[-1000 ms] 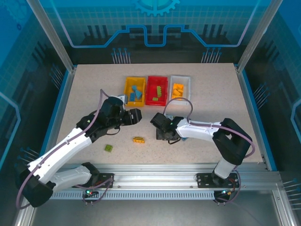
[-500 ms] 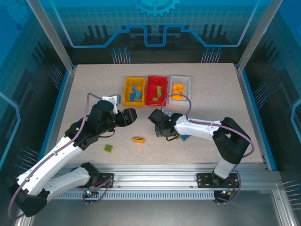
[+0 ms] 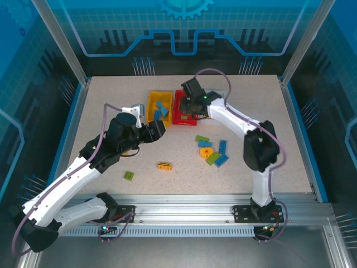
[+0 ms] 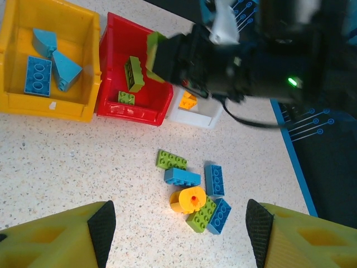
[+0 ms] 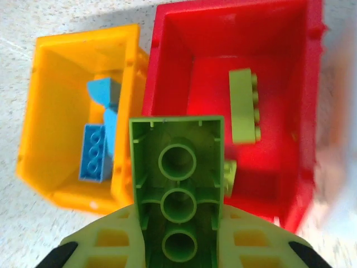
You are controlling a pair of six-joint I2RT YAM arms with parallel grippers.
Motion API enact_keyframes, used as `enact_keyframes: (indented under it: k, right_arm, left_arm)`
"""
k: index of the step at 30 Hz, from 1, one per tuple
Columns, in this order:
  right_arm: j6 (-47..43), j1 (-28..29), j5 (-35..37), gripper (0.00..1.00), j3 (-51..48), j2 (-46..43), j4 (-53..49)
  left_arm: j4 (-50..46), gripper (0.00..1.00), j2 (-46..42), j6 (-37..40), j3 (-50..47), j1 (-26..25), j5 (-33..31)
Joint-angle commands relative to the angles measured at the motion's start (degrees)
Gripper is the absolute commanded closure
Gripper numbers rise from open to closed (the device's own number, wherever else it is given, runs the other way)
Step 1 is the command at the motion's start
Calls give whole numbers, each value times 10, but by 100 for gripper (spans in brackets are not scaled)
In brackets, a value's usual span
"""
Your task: Sort the legos into containers by color
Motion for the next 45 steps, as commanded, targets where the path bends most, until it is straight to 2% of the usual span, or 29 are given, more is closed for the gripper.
enact_keyframes:
  k: [1,4,6,9,13,19,27,30,34,38,40,42,45]
  right_arm:
    - [-39,-12,-54,84,88,76,-74]
    - [-41,-22,-67,79,140,117,-94]
    - [-41,-24,-72,71,152,136,-99]
    - [-43,-23,-75,56,143,123,-92]
    - [-44,-19,-67,48,122,80,-88]
    - [-55,-6,-33,46,87,-5,-90]
    - [-88,31,7,47,-89,-202,-10]
    - [-120,57,-15,46,-179,-276,49]
    - [-194,114,-101,43,-281,-336,133]
    - [-218,181,-102,43,-319,-318,143]
    - [-222,204,-124,42,-339,-309,171]
    - [-248,233,-138,35,-342,-291,193]
    - [-298,267,-154,27,-287,-202,174]
  left_arm:
    - [10,32,0,-7,16,-6,-15]
    - [-8,32,-1,-14,14,-6,-27]
    - [-23,32,-3,-19,14,-6,-36]
    - [-33,32,-4,-21,7,-6,-39]
    - [-52,32,-4,-29,1,-6,-51]
    - [-102,32,-2,-51,2,-6,-78]
    - [-171,32,-5,-71,3,-6,-98]
    - [-205,32,-8,-89,4,-6,-107]
    - [-257,34,-39,-126,-2,-6,-140]
    - [-302,35,-88,-164,-15,-6,-173]
    - [-334,35,-104,-186,-16,-6,-188]
    - [-368,35,-122,-215,-17,-6,-206]
    - [-407,36,-157,-254,-20,-5,-232]
